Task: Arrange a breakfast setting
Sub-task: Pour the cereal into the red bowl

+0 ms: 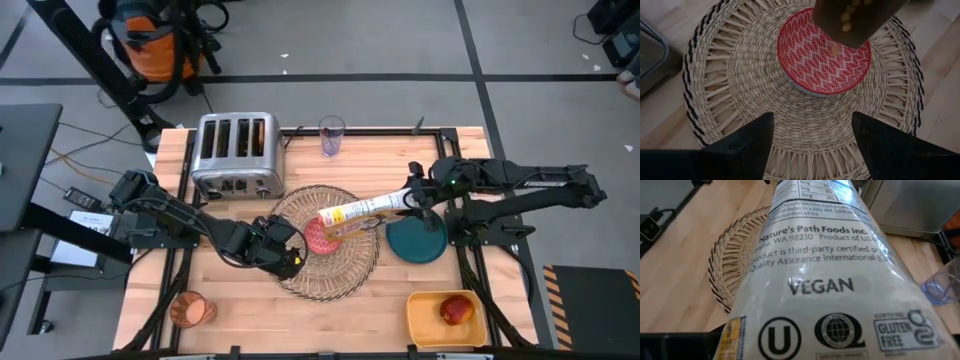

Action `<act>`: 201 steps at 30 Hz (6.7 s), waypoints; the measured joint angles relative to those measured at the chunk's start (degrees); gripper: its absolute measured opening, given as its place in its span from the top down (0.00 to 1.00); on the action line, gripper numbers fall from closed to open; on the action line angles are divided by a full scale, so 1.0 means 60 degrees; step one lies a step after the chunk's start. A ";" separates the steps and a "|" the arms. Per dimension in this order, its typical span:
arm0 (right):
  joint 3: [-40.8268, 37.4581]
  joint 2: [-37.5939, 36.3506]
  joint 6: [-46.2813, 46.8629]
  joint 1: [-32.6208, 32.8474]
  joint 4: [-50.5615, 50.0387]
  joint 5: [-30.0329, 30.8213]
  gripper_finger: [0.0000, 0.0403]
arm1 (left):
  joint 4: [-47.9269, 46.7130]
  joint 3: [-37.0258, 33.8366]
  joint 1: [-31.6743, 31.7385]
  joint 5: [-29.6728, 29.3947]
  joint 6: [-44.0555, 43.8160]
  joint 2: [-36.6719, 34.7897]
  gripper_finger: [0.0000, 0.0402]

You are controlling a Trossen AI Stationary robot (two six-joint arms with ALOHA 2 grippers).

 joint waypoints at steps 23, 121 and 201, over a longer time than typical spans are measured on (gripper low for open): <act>0.1488 0.1267 -0.1548 0.0003 -0.0921 0.0502 0.42 | -0.0132 0.0000 0.0004 0.0004 0.0116 -0.0004 0.32; -0.2814 -0.2950 0.3170 -0.0462 0.4590 -0.0259 0.59 | 0.3255 0.0004 0.0313 -0.0713 0.2377 -0.2077 0.32; -0.1867 -0.0943 0.3547 0.0193 1.0468 0.0657 0.20 | 1.6360 0.0000 0.3446 0.1985 0.9142 -0.0262 0.87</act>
